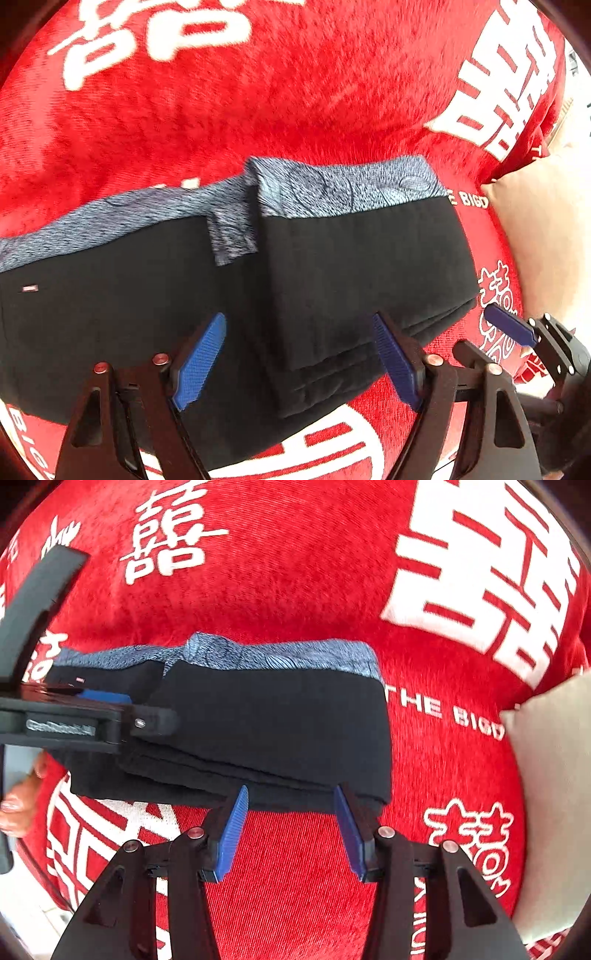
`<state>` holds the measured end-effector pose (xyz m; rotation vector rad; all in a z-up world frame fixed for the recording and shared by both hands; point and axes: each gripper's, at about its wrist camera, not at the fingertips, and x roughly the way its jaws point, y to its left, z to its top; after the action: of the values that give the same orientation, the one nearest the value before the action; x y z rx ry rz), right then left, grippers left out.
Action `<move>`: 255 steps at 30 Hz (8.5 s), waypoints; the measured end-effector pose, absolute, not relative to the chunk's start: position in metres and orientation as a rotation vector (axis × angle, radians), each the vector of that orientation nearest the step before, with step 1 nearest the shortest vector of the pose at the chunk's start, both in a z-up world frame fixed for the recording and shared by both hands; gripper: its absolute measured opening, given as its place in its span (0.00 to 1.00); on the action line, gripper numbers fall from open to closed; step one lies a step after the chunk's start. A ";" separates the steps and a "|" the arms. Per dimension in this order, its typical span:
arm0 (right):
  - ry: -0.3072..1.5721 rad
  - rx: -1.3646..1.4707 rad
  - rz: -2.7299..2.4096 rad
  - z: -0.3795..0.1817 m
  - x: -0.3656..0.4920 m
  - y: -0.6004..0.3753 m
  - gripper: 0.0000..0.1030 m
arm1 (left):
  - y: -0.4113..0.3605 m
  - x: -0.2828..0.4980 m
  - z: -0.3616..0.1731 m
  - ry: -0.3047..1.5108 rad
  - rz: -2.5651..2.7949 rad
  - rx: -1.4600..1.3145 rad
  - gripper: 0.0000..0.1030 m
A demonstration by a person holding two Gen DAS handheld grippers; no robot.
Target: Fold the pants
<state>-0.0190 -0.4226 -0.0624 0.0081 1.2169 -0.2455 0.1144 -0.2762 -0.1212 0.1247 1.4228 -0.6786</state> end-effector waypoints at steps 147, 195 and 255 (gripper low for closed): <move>1.478 0.230 -0.101 -0.131 0.085 -0.300 0.51 | -0.023 0.182 -0.194 1.324 0.038 0.176 0.99; 1.462 0.185 -0.059 -0.130 0.051 -0.275 0.77 | -0.012 0.158 -0.153 1.311 0.026 0.020 0.99; 1.481 0.220 0.073 -0.069 0.132 -0.267 0.79 | -0.066 0.158 -0.145 1.081 -0.033 0.108 0.26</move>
<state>0.1324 -0.2668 -0.0693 0.2195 1.4809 0.0735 0.1576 -0.0655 -0.1450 0.1076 1.0809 -0.0326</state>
